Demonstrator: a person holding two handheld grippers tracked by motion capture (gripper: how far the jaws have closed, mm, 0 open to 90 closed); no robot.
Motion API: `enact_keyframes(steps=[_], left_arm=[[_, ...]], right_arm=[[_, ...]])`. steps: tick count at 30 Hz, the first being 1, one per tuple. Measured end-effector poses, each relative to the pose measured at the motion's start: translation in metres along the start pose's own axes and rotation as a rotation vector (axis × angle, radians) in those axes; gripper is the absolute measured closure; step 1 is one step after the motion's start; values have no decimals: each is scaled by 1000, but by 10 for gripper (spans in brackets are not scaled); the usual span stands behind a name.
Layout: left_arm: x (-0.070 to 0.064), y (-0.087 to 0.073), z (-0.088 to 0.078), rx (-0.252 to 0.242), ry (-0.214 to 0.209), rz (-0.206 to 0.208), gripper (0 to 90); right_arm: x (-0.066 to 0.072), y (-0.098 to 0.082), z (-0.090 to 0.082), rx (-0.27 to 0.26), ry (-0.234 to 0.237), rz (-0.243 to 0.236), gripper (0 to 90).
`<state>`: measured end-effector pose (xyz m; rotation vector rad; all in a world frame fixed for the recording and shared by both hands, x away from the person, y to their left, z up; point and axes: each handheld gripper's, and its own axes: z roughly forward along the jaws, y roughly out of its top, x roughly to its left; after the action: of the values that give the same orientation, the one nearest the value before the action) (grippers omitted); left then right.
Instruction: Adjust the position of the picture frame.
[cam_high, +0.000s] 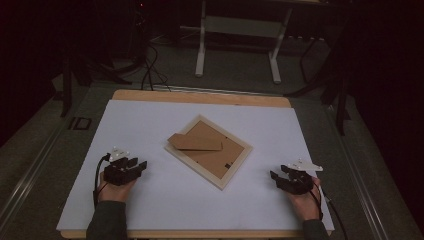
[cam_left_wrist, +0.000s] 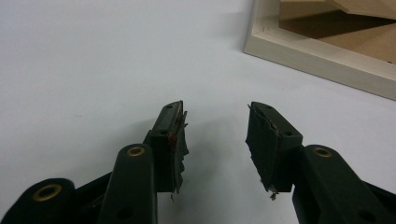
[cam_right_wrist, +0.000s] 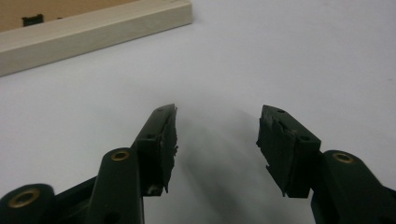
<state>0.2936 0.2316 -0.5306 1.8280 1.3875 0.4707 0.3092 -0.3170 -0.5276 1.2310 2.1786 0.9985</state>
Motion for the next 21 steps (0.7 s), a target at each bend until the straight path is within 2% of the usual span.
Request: enact_keyframes(steps=[5, 21], left_arm=[[-3, 0, -1, 3, -6, 19, 577], [-7, 1, 1, 13, -17, 40, 573]], right_arm=[[5, 2, 4, 11, 13, -11, 463], [16, 9, 8, 14, 46, -46, 465]])
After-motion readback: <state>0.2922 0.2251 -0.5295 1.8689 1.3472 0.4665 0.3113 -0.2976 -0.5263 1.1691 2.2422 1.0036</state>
